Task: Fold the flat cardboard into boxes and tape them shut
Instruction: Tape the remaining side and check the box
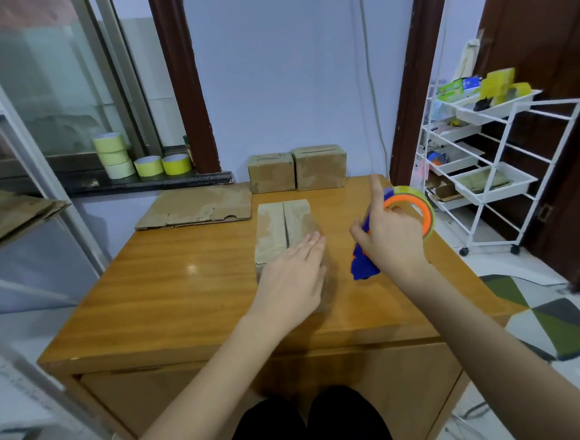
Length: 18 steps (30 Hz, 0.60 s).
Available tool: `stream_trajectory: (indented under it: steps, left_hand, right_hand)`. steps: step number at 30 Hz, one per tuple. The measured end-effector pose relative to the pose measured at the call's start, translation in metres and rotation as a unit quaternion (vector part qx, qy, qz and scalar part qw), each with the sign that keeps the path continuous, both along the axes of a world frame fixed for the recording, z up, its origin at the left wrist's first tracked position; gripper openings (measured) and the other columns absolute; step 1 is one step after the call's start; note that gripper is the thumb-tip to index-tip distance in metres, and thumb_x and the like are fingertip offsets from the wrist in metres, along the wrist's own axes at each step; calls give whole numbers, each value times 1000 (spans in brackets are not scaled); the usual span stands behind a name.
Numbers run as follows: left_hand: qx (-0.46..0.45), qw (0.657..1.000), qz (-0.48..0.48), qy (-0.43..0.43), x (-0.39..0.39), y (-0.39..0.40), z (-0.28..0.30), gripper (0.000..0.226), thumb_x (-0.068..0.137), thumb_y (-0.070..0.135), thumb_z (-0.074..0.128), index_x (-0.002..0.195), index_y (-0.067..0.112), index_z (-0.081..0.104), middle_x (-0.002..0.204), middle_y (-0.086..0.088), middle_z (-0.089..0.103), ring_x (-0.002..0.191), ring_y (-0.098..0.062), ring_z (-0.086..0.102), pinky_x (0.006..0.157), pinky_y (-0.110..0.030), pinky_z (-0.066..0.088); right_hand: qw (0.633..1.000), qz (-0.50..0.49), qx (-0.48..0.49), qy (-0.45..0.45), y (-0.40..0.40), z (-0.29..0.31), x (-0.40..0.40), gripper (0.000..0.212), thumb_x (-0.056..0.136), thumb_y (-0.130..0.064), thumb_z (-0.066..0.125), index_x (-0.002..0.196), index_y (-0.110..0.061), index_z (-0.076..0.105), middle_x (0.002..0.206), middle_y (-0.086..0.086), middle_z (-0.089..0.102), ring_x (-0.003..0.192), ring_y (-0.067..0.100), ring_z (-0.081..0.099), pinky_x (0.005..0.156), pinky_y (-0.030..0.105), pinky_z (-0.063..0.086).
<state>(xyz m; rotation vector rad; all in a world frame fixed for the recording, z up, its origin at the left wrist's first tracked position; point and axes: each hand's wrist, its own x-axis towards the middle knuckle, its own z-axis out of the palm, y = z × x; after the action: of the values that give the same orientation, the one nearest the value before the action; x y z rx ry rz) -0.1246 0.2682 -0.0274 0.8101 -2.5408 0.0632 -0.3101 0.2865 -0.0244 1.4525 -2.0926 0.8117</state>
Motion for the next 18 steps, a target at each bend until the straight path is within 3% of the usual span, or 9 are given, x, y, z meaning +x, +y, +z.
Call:
stream_trajectory:
  steps: [3,5,8,12,15,18]
  left_hand:
    - [-6,1000,7,-22,0,1,2,55,100,28,37,151,17,21,157,0,21,144,-9,21,116,-26,21]
    - [0,999,11,-32,0,4,5,58,97,31,39,152,21,20,158,2,18,145,-8,18,115,-26,23]
    - [0,999,10,-40,0,5,7,56,96,31,41,150,27,25,158,2,18,145,-10,19,113,-27,27]
    - [2,999,2,-47,1,5,6,44,95,30,44,138,34,46,157,-3,23,144,-15,25,110,-33,35]
    - [-11,999,1,-44,1,4,4,31,94,28,47,123,28,60,154,-7,31,141,-18,33,103,-35,42]
    - [-24,999,-5,-35,1,1,4,23,93,23,52,110,22,67,146,-12,43,133,-24,45,95,-40,49]
  right_hand:
    - [998,19,45,37,-10,5,-5,85,89,-13,55,152,-17,-3,72,12,54,53,25,49,42,31,36]
    - [997,58,37,20,-15,6,-8,88,91,-11,55,150,-23,-9,89,16,55,61,30,53,47,36,43]
    - [990,134,18,-32,-17,1,-8,86,89,-9,60,152,-25,4,94,14,60,68,34,59,52,38,46]
    - [984,174,26,-32,-12,-19,-10,83,86,-15,67,152,-22,16,85,7,60,73,26,59,57,29,36]
    - [985,174,9,7,-4,-36,-19,77,80,-17,75,146,-12,34,95,13,64,80,31,59,66,32,40]
    - [982,186,20,-8,6,-44,-26,78,80,-17,75,146,-11,34,98,14,65,83,31,59,70,35,43]
